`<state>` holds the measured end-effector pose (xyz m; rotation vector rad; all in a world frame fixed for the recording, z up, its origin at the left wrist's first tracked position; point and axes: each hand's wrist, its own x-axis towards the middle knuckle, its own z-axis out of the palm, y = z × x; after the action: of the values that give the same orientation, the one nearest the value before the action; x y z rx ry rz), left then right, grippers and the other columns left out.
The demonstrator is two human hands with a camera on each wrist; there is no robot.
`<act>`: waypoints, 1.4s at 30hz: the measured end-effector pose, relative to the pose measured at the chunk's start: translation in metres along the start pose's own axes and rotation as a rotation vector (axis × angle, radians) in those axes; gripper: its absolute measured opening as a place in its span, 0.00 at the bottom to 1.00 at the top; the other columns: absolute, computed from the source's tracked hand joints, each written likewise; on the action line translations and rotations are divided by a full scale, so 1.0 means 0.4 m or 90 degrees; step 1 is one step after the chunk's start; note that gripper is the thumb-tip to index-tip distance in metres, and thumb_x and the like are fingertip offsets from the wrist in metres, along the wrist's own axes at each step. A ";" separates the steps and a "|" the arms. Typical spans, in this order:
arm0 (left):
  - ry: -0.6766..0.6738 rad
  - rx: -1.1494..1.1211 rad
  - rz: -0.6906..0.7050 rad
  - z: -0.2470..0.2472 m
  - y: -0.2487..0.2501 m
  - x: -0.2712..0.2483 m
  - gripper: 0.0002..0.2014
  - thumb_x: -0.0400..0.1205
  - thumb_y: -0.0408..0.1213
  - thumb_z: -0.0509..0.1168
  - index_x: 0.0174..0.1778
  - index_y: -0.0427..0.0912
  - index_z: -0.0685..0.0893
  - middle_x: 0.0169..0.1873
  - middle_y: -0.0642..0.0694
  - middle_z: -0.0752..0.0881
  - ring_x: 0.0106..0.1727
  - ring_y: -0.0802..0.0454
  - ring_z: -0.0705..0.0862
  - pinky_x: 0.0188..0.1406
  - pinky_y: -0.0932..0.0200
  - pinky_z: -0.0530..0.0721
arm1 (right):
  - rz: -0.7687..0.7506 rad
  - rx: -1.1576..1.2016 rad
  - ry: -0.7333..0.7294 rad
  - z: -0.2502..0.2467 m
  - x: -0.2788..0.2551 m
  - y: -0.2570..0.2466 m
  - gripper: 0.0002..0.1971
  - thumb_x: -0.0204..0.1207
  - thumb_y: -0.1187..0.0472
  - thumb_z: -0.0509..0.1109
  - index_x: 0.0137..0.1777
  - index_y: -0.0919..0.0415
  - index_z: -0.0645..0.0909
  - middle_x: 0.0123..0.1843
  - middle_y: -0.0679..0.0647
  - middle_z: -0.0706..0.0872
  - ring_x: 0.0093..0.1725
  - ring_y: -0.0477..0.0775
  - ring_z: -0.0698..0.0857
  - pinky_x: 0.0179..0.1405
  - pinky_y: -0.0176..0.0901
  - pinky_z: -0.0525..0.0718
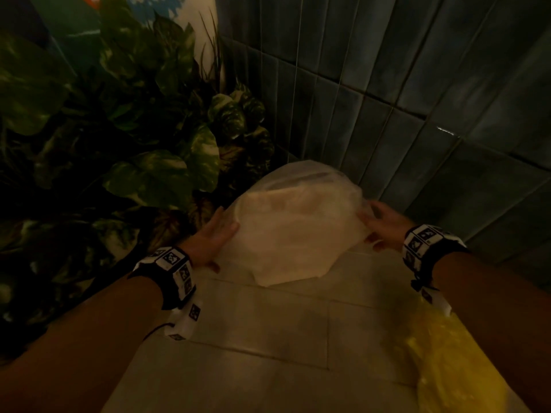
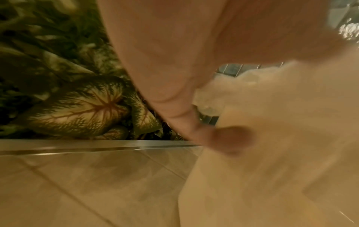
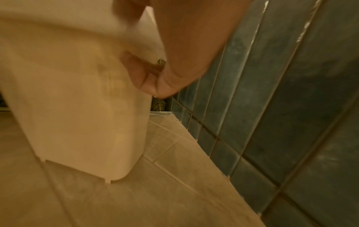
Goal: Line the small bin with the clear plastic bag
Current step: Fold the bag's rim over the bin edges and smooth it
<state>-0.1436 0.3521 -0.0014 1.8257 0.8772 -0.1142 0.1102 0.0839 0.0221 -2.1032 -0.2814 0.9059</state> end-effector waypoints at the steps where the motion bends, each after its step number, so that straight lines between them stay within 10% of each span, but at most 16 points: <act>1: -0.016 -0.041 0.014 -0.004 -0.013 -0.004 0.44 0.79 0.48 0.68 0.83 0.61 0.44 0.77 0.55 0.60 0.74 0.44 0.73 0.51 0.47 0.87 | -0.024 0.014 0.004 -0.010 -0.006 0.011 0.36 0.75 0.52 0.72 0.80 0.44 0.59 0.56 0.56 0.84 0.39 0.55 0.82 0.36 0.46 0.82; 5: -0.028 -0.068 0.069 -0.008 -0.030 -0.019 0.58 0.54 0.55 0.83 0.77 0.75 0.57 0.69 0.52 0.75 0.56 0.44 0.87 0.36 0.53 0.90 | -0.070 0.058 0.007 -0.036 -0.037 0.029 0.42 0.68 0.74 0.76 0.78 0.47 0.62 0.59 0.60 0.83 0.42 0.54 0.83 0.34 0.46 0.83; 12: 0.065 0.055 0.024 0.026 -0.037 -0.026 0.39 0.75 0.36 0.75 0.81 0.52 0.64 0.35 0.46 0.84 0.27 0.55 0.80 0.25 0.65 0.82 | -0.081 -0.176 0.116 -0.037 -0.056 0.057 0.20 0.69 0.63 0.78 0.54 0.55 0.70 0.41 0.51 0.81 0.44 0.56 0.80 0.40 0.45 0.79; 17: 0.092 0.188 0.042 0.044 -0.068 0.003 0.52 0.71 0.36 0.76 0.84 0.58 0.49 0.70 0.39 0.77 0.55 0.43 0.85 0.52 0.51 0.86 | -0.060 -0.228 0.137 0.014 -0.034 0.092 0.20 0.72 0.60 0.76 0.63 0.58 0.78 0.62 0.59 0.84 0.58 0.59 0.83 0.57 0.45 0.78; 22: 0.074 0.175 0.076 0.076 -0.082 0.043 0.63 0.61 0.40 0.80 0.84 0.57 0.42 0.80 0.43 0.63 0.79 0.39 0.66 0.76 0.41 0.71 | -0.012 -0.307 0.106 0.064 -0.006 0.098 0.27 0.75 0.52 0.70 0.74 0.58 0.73 0.72 0.60 0.79 0.69 0.62 0.79 0.70 0.48 0.77; 30: 0.104 0.173 0.058 0.106 -0.107 0.097 0.67 0.64 0.40 0.82 0.83 0.49 0.34 0.82 0.42 0.56 0.82 0.38 0.61 0.78 0.37 0.66 | -0.049 -0.240 0.089 0.117 0.051 0.104 0.26 0.76 0.57 0.69 0.74 0.56 0.71 0.69 0.61 0.81 0.63 0.64 0.82 0.66 0.57 0.80; 35: 0.016 0.395 -0.019 0.079 -0.194 0.175 0.69 0.46 0.85 0.61 0.84 0.60 0.47 0.84 0.45 0.54 0.83 0.36 0.53 0.82 0.34 0.51 | -0.035 -0.288 0.125 0.095 0.056 0.094 0.28 0.72 0.46 0.67 0.72 0.53 0.75 0.73 0.67 0.75 0.68 0.67 0.78 0.66 0.50 0.77; 42: 0.012 0.298 -0.059 -0.065 -0.052 0.057 0.58 0.51 0.67 0.80 0.79 0.67 0.63 0.80 0.42 0.62 0.78 0.36 0.66 0.76 0.42 0.73 | -0.157 -0.117 0.264 -0.009 0.055 -0.051 0.08 0.77 0.60 0.64 0.46 0.54 0.85 0.51 0.58 0.87 0.57 0.61 0.84 0.56 0.46 0.80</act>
<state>-0.1481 0.3892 -0.0165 2.2190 1.0078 -0.3891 0.1305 0.1055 0.0278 -2.3025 -0.4061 0.2965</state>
